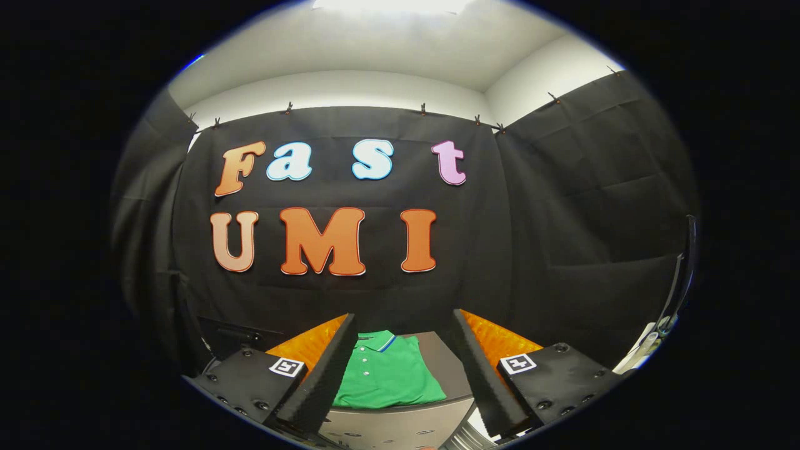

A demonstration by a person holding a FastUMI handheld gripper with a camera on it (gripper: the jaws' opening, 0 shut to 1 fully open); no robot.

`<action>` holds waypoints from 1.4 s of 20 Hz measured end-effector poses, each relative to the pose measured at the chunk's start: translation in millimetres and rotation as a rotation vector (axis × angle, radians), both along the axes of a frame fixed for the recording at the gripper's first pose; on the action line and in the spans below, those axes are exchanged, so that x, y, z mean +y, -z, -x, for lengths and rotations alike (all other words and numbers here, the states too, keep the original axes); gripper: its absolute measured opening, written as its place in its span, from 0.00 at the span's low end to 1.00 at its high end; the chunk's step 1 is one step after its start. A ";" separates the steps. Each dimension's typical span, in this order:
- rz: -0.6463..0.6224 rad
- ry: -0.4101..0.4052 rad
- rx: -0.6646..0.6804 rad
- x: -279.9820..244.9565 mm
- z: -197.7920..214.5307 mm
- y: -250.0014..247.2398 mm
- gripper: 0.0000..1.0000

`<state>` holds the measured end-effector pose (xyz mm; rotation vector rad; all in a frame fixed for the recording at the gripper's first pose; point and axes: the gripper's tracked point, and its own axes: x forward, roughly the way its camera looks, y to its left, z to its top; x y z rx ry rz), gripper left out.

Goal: Put the clothes into the washing machine and then close the washing machine lid.

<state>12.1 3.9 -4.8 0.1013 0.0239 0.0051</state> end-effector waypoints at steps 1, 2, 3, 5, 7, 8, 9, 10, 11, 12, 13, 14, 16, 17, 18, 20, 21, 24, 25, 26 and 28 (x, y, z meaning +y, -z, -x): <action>0.005 -0.005 0.002 0.6 -1.4 -1.2 0.98; 0.012 -0.006 0.008 2.4 -4.7 -2.5 0.98; 0.019 -0.006 0.018 3.6 -8.4 -3.5 0.98; 0.027 -0.004 0.045 5.8 -20.0 -4.6 0.98; 0.029 -0.024 0.068 13.1 -33.0 -6.4 0.98; 0.028 -0.036 0.078 16.4 -41.6 -8.3 0.98; 0.028 -0.052 0.094 21.0 -50.4 -8.6 0.98; 0.027 -0.068 0.113 27.4 -60.3 -6.7 0.98; 0.027 -0.083 0.138 31.8 -71.5 -4.2 0.98; 0.034 -0.096 0.163 36.3 -82.6 -1.5 0.98; 0.045 -0.106 0.184 39.7 -95.5 1.2 0.98; 0.058 -0.113 0.210 43.1 -107.7 5.0 0.98; 0.084 -0.123 0.248 48.9 -135.4 9.9 0.98; 0.091 -0.133 0.270 53.4 -149.3 14.3 0.98; 0.097 -0.146 0.297 59.0 -161.6 20.7 0.98; 0.107 -0.182 0.364 74.0 -182.0 37.3 0.98; 0.112 -0.198 0.403 81.4 -190.6 49.4 0.98; 0.097 -0.253 0.544 100.2 -210.7 91.1 0.98; 0.079 -0.273 0.596 107.2 -213.8 106.2 0.99; 0.059 -0.292 0.652 113.0 -216.0 121.7 0.99; 0.037 -0.318 0.763 118.8 -214.9 150.4 0.99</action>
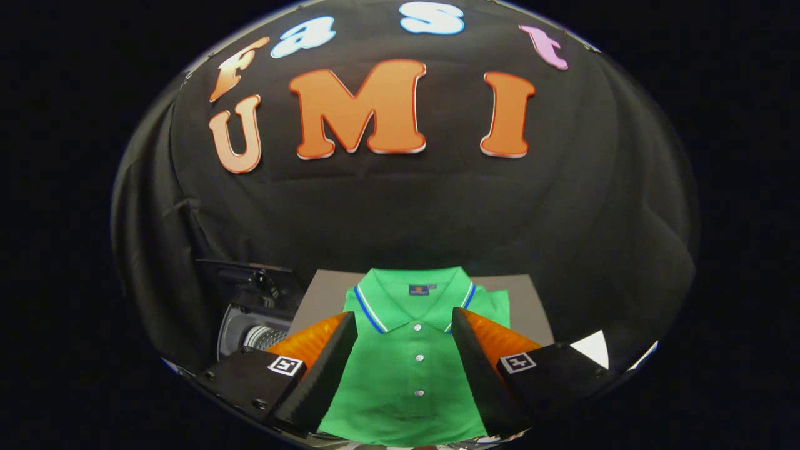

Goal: Put the clothes into the washing machine and then close the washing machine lid.

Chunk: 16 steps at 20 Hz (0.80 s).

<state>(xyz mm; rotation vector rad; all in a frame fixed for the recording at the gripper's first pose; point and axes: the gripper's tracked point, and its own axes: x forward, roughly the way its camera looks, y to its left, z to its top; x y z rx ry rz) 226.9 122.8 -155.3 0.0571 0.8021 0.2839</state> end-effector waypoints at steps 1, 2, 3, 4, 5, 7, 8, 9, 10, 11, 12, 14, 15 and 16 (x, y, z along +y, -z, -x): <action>0.006 -0.003 0.043 0.9 -0.8 10.9 0.99; 0.020 -0.006 0.085 0.4 -0.6 19.9 0.99; 0.035 -0.009 0.125 -1.1 2.2 28.8 0.99; 0.044 -0.021 0.171 -1.1 5.7 39.9 0.99; 0.051 -0.025 0.226 -2.9 10.1 47.2 1.00; 0.060 -0.040 0.320 -4.9 18.0 58.5 1.00; 0.076 -0.042 0.354 -6.6 19.1 61.9 1.00; 0.090 -0.049 0.380 -7.7 19.5 67.3 1.00; 0.101 -0.057 0.413 -7.7 22.0 70.9 1.00; 0.102 -0.065 0.441 -5.2 23.0 72.8 1.00; 0.099 -0.082 0.468 -1.7 24.2 74.8 1.00; 0.086 -0.099 0.528 2.3 25.7 79.8 0.99; 0.077 -0.100 0.554 1.9 26.1 82.0 0.98; 0.080 -0.093 0.570 -0.4 22.0 85.0 0.98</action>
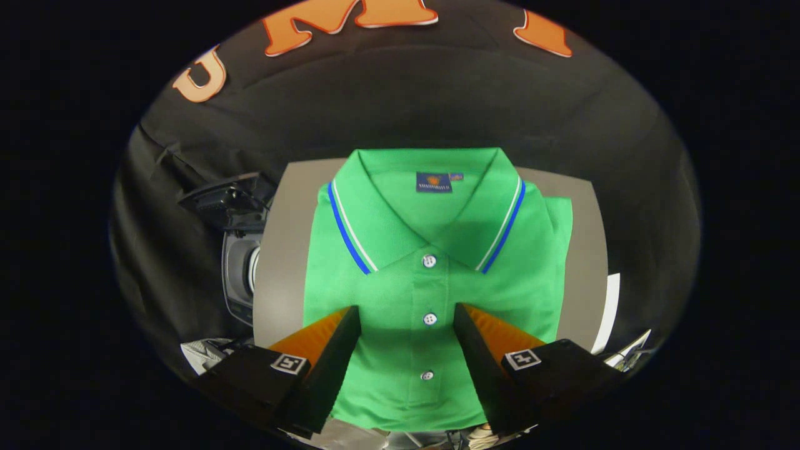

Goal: Put the clothes into the washing machine and then close the washing machine lid.

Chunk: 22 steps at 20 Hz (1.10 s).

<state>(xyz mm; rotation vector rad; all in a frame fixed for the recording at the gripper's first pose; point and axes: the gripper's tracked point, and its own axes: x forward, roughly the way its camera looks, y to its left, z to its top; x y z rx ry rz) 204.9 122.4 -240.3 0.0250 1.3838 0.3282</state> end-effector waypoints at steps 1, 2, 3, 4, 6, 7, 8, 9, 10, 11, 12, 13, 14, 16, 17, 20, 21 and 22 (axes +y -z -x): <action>0.004 -0.002 0.030 0.6 2.8 -4.0 0.98; 0.005 -0.005 0.040 2.7 -0.4 -3.8 0.98; 0.015 -0.025 0.059 0.7 2.1 -4.5 0.98; 0.017 -0.033 0.062 1.2 1.8 -2.2 0.99; 0.017 -0.052 0.074 1.4 1.4 -2.5 0.97; 0.017 -0.052 0.083 0.6 1.8 -2.8 0.95; 0.009 -0.053 0.092 1.2 2.7 -3.8 0.87; 0.002 -0.045 0.108 -0.1 3.1 -6.4 0.78; -0.013 -0.041 0.123 -0.5 1.4 -5.7 0.70; -0.044 -0.018 0.142 1.3 0.4 -7.5 0.62; -0.075 0.000 0.152 2.5 -1.7 -7.2 0.53; -0.106 -0.002 0.151 0.4 -2.8 -9.2 0.45; -0.143 0.014 0.152 1.6 -0.6 -9.3 0.37; -0.193 0.030 0.069 1.6 -1.6 -8.2 0.20; -0.211 0.036 0.015 1.8 -1.7 -7.6 0.13; -0.261 0.060 -0.215 -0.7 -5.8 -10.3 0.13; -0.280 0.074 -0.286 -3.7 -7.6 -11.5 0.13; -0.305 0.110 -0.346 -7.3 -8.5 -15.4 0.13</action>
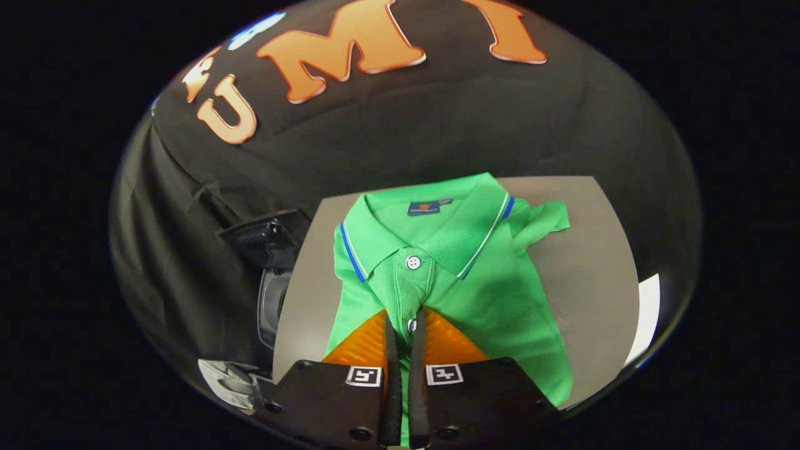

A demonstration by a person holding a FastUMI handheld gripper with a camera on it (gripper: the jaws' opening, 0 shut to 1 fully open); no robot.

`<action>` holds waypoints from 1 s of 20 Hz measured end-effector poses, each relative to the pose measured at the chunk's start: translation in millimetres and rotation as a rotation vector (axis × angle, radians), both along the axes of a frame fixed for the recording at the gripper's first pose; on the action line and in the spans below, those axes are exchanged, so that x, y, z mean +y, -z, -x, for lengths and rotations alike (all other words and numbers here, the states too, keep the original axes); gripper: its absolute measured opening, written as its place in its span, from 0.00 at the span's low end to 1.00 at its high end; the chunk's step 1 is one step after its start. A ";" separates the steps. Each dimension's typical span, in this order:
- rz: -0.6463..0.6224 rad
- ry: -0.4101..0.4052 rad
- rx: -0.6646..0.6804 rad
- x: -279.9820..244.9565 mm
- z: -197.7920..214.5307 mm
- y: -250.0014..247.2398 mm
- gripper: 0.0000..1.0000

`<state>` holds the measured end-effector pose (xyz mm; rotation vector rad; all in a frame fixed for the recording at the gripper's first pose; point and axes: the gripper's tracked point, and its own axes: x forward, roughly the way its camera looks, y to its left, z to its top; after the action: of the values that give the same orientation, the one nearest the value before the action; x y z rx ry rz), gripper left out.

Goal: Put the clothes into the washing machine and then close the washing machine lid.

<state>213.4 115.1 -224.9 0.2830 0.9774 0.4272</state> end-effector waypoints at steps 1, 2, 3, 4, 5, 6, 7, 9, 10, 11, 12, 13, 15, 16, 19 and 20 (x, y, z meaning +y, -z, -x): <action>-0.027 0.022 -0.045 -1.9 -1.1 -3.5 0.12; -0.053 0.038 -0.080 -5.9 0.5 -6.5 0.12; -0.077 0.072 -0.106 -9.6 -0.4 -10.2 0.12; -0.093 0.107 -0.133 -11.0 0.1 -12.8 0.12; -0.102 0.133 -0.179 -11.2 -0.7 -13.7 0.12; -0.101 0.149 -0.248 -12.4 -2.8 -19.3 0.09; -0.084 0.143 -0.331 -14.3 -5.0 -22.7 0.08; -0.062 0.156 -0.482 -21.5 -8.5 -29.1 0.08; -0.071 0.178 -0.558 -24.5 -9.8 -38.0 0.08; -0.089 0.206 -0.630 -26.7 -10.0 -49.5 0.08; -0.104 0.229 -0.693 -29.8 -5.3 -67.5 0.08; -0.113 0.239 -0.751 -31.5 -0.6 -84.8 0.08; -0.101 0.223 -0.833 -34.4 20.7 -113.1 0.08; -0.096 0.212 -0.873 -34.1 30.7 -124.8 0.08; -0.087 0.204 -0.962 -33.1 51.4 -153.5 0.08; -0.101 0.202 -0.977 -32.7 63.2 -164.6 0.08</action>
<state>150.2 82.4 -60.3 0.2202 -0.0299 0.3645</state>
